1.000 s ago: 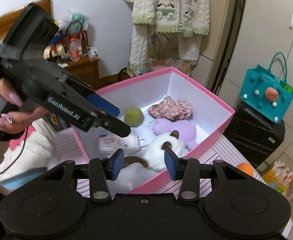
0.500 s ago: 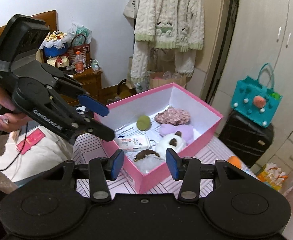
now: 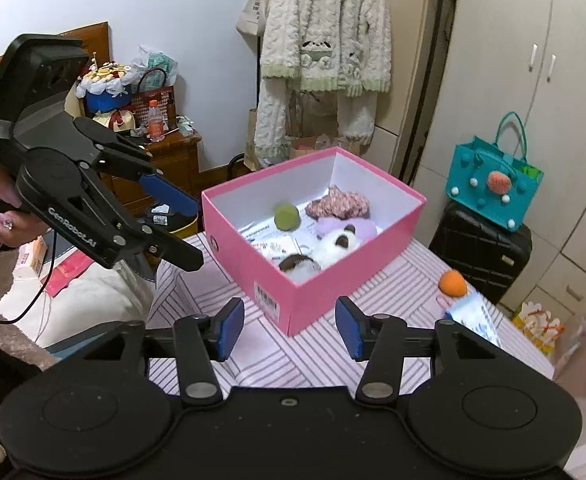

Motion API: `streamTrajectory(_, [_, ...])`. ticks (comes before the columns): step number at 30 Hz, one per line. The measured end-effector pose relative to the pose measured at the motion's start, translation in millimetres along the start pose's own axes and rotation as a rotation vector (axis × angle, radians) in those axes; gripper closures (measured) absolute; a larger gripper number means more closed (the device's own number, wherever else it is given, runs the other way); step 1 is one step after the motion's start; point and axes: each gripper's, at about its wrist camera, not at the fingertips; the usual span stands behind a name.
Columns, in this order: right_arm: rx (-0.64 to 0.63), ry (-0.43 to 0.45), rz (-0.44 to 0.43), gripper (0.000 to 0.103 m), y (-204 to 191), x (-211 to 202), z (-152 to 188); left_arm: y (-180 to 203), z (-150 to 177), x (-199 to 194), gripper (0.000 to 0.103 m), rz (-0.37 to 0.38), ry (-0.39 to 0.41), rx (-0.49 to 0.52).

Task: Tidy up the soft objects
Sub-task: 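Move both open tools to the blue-and-white wet-wipe pack on the table, then close the right tool on the wipe pack while the left tool clamps its other end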

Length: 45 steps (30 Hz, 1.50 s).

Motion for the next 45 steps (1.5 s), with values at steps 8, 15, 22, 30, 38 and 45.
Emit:
streamTrajectory(8, [0.089, -0.018, 0.058, 0.044, 21.0, -3.0, 40.2, 31.1, -8.9, 28.8, 0.034, 0.085, -0.036, 0.071])
streamTrajectory(15, [0.165, -0.026, 0.095, 0.04, 53.5, 2.5, 71.2, 48.4, -26.8, 72.1, 0.035, 0.177, -0.056, 0.079])
streamTrajectory(22, [0.159, 0.007, 0.198, 0.038, 81.4, 26.2, 87.7, 63.5, -42.6, 116.7, 0.036, 0.188, 0.005, 0.129])
streamTrajectory(30, [0.209, 0.042, 0.246, 0.033, 121.5, 76.3, 104.3, 63.6, -66.1, 164.4, 0.037, 0.13, 0.089, 0.138])
streamTrajectory(38, [0.254, 0.067, 0.285, 0.033, 156.7, 132.1, 125.2, 36.0, -85.8, 225.5, 0.041, 0.077, 0.102, 0.01])
streamTrajectory(45, [0.317, 0.031, 0.234, 0.033, 178.2, 170.6, 131.8, 15.5, -102.6, 268.7, 0.05, -0.015, 0.12, -0.075])
Point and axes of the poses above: each gripper's, at about its wrist camera, not at the fingertips, and x roughly the way its jaws point, y to its right, z to its underside, and after that the axes turned 12 degrees about z, right-handed
